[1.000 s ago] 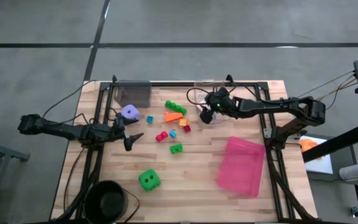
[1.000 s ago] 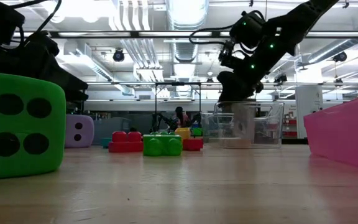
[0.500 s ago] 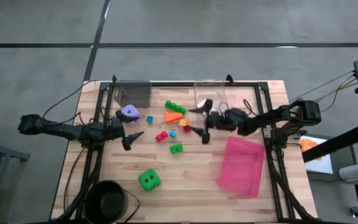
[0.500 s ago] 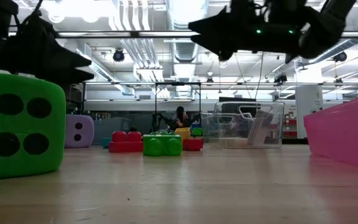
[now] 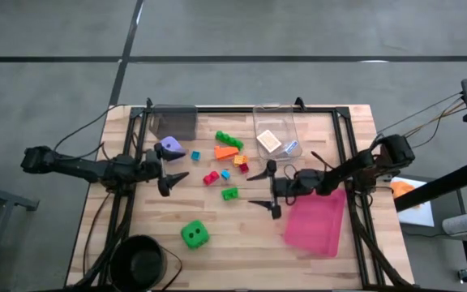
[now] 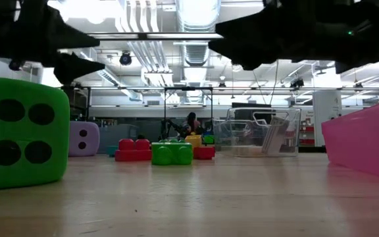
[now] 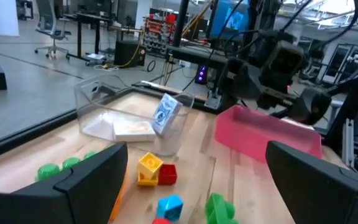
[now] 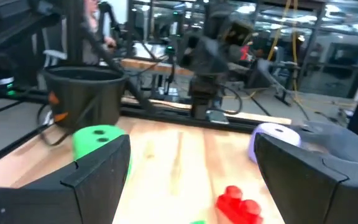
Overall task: Pick & Place Toys
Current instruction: Put the purple die into the black bin
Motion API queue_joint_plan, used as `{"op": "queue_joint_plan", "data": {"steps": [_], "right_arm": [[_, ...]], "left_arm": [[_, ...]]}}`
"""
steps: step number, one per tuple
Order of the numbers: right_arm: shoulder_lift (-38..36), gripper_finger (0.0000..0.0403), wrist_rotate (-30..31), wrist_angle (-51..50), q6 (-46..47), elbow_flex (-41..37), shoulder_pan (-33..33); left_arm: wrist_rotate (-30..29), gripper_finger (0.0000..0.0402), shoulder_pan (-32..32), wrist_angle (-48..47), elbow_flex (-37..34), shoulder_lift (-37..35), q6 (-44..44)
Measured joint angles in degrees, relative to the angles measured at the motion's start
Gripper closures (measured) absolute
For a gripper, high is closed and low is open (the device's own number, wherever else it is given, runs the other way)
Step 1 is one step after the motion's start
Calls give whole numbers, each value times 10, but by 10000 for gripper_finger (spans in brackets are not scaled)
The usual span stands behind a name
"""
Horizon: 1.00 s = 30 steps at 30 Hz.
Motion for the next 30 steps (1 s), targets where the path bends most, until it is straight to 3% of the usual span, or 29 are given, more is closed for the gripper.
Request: {"op": "queue_joint_plan", "data": {"steps": [6,14,18,24,30], "right_arm": [[18,63,13,133,-12,-46,10],[-11,63,76,150,19,-122,10],[-13,63,87,137,60,-132,11],[-5,63,92,101,110,-132,21],[8,63,118,98,118,-131,38]], "left_arm": [[-6,19,0,3,38,86,12],[-56,19,9,-15,81,182,45],[-65,19,34,-118,129,194,35],[-95,19,73,-372,219,206,-28],[-112,19,100,-496,284,242,-75]]}}
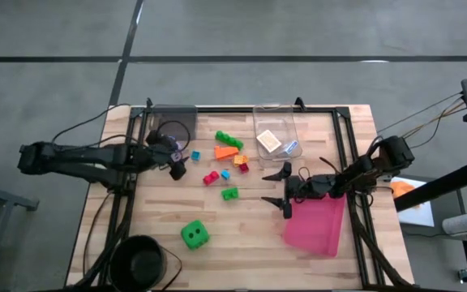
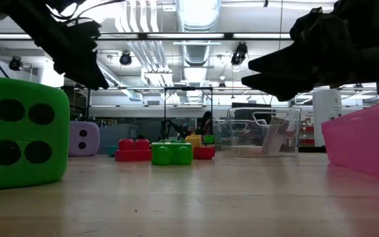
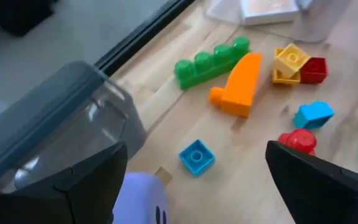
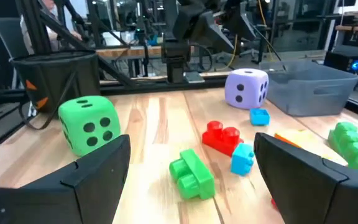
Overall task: Pick & Place Toys
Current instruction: Put the purple die into the black bin
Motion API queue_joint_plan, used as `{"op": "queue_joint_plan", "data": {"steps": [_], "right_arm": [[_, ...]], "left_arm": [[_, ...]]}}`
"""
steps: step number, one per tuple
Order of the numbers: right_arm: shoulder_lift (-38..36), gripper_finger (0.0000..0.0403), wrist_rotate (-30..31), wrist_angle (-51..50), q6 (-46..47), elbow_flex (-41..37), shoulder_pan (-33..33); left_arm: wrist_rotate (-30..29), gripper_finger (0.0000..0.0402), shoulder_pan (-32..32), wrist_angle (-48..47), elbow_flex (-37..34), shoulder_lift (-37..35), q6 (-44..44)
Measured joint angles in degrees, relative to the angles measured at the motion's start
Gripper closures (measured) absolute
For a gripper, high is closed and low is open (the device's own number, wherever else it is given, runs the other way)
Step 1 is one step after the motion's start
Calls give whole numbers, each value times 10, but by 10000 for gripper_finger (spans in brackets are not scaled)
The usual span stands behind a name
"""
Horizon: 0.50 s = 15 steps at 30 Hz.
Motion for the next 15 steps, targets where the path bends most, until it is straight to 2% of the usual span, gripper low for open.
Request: {"op": "queue_joint_plan", "data": {"steps": [5,15], "right_arm": [[-6,63,2,15,-17,2,3],[-26,63,3,17,-83,2,-3]], "left_arm": [[0,19,11,-12,11,44,-51],[-4,19,51,-29,11,177,-122]]}}
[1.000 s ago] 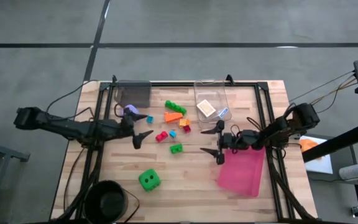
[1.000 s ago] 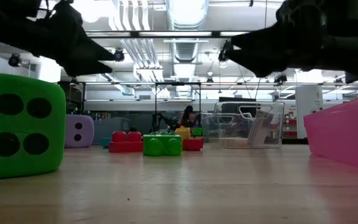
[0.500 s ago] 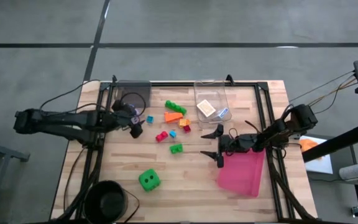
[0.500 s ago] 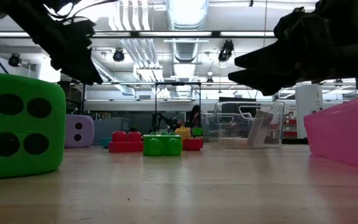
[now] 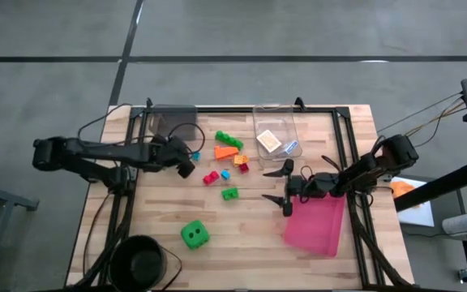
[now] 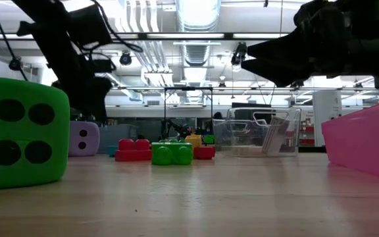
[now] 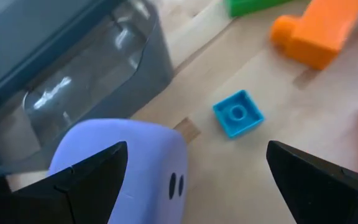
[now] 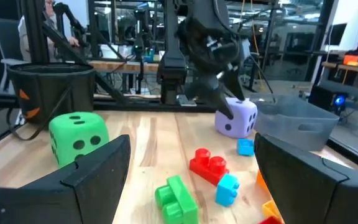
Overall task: Pick & Place Toys
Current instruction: Put the purple die into the black bin
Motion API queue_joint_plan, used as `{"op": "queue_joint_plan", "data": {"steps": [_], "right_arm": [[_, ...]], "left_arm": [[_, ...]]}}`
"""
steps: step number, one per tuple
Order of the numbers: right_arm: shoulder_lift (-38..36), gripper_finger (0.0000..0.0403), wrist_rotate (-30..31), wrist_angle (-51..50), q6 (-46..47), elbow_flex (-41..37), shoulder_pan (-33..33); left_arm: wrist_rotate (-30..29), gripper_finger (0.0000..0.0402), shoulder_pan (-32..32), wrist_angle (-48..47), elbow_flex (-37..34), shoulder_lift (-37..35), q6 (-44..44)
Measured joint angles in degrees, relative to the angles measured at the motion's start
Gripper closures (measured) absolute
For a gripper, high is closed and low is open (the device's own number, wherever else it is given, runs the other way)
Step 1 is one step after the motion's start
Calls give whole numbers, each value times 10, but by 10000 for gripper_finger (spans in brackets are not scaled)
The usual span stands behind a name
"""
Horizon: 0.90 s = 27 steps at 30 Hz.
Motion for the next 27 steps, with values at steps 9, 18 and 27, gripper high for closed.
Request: {"op": "queue_joint_plan", "data": {"steps": [9,18,27], "right_arm": [[-1,63,1,-1,-8,0,-5],[-1,63,1,-2,-3,0,-5],[-1,63,7,-6,-1,0,-5]], "left_arm": [[-28,19,3,-135,51,60,-75],[-23,19,3,-165,55,89,-90],[-36,51,4,-164,55,126,-90]]}}
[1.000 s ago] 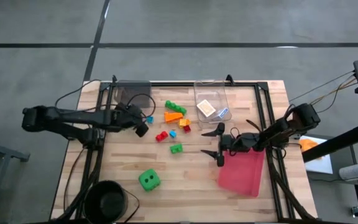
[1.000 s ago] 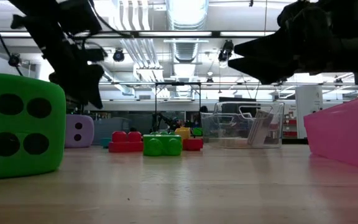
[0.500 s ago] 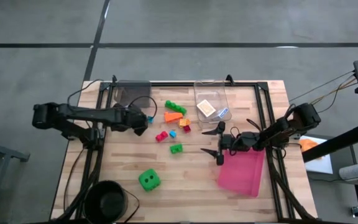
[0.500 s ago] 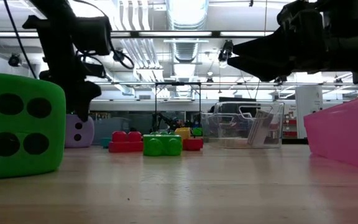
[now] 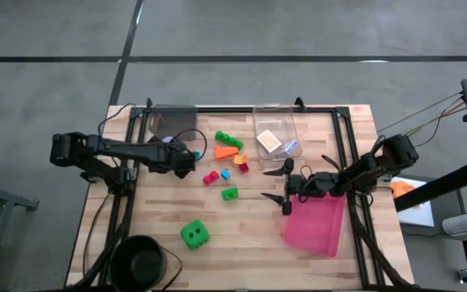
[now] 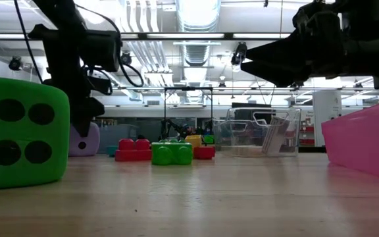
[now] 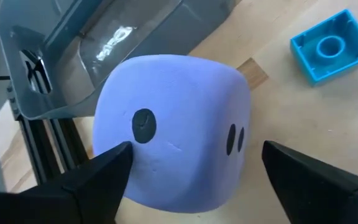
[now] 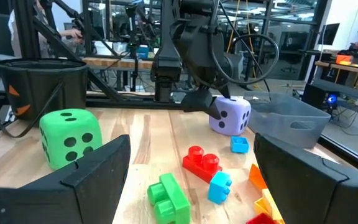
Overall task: Pick & Place Toys
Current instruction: Put the purple die into the black bin
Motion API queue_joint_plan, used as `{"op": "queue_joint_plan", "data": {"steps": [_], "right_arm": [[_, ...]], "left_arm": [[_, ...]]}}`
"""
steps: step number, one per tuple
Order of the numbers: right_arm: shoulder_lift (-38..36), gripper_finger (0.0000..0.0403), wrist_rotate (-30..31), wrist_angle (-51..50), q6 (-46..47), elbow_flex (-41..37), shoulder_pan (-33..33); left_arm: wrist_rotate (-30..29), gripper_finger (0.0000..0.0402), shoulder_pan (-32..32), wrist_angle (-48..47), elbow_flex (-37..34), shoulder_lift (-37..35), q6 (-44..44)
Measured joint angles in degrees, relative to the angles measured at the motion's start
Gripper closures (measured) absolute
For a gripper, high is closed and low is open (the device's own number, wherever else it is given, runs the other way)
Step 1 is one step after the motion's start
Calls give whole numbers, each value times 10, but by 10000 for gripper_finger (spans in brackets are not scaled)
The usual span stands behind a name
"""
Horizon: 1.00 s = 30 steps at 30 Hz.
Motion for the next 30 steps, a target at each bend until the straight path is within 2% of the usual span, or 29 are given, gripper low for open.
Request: {"op": "queue_joint_plan", "data": {"steps": [3,13,25,30], "right_arm": [[0,63,0,0,1,0,0],[0,63,0,0,4,0,0],[0,63,0,-2,6,0,0],[0,63,0,-9,8,0,0]], "left_arm": [[-7,92,0,-4,0,10,0],[-3,268,1,-8,-1,11,2],[7,277,1,-23,1,8,0],[32,285,-9,-46,12,-20,0]]}}
